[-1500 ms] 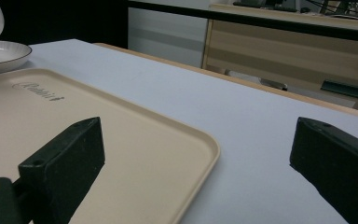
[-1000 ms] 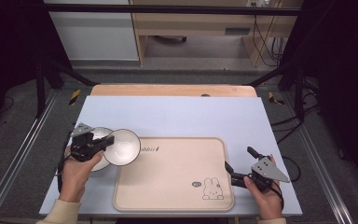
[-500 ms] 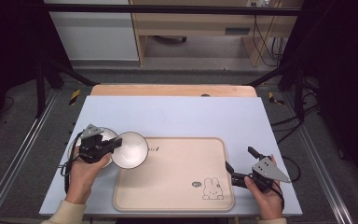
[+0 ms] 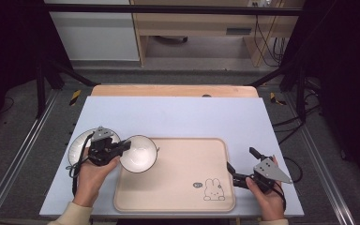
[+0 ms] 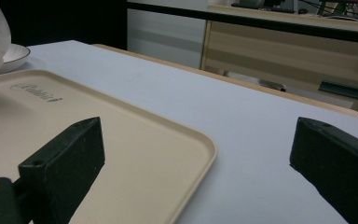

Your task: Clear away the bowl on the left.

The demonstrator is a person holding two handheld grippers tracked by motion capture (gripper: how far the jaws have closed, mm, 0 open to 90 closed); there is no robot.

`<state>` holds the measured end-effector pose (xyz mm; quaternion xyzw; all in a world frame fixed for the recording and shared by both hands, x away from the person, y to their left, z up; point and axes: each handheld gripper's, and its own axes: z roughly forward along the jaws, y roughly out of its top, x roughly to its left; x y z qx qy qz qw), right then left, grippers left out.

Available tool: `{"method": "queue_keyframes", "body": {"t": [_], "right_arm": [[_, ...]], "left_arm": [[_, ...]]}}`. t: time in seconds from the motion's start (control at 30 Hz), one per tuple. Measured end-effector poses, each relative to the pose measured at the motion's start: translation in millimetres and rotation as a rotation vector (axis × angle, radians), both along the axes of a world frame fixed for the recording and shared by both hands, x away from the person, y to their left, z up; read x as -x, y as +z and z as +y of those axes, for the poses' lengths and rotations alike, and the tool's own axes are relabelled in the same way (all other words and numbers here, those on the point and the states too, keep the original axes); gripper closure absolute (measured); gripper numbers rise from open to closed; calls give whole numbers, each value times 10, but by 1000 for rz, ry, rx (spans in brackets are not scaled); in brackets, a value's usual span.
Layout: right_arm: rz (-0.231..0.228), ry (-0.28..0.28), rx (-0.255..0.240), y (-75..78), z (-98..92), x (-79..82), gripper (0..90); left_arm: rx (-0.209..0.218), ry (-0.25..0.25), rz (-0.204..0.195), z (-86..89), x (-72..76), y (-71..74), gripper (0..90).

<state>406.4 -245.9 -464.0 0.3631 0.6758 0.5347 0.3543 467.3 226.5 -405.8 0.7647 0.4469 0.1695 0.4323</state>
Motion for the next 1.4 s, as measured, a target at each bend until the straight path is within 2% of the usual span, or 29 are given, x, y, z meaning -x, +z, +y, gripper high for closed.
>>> {"method": "queue_keyframes", "body": {"t": [0.53, 0.73, 0.9, 1.4], "right_arm": [[-1, -2, -1, 3, -16, 5, 32], [-3, -3, -1, 6, -19, 6, 33], [-5, -4, 0, 5, -27, 5, 32], [-4, -4, 2, 4, -28, 4, 33]], "left_arm": [[14, -55, 18, -260, 14, -100, 816], [37, -87, 47, -393, 17, -176, 815], [49, -113, 57, -501, 25, -201, 815], [58, -146, 88, -666, 34, -272, 814]]}}
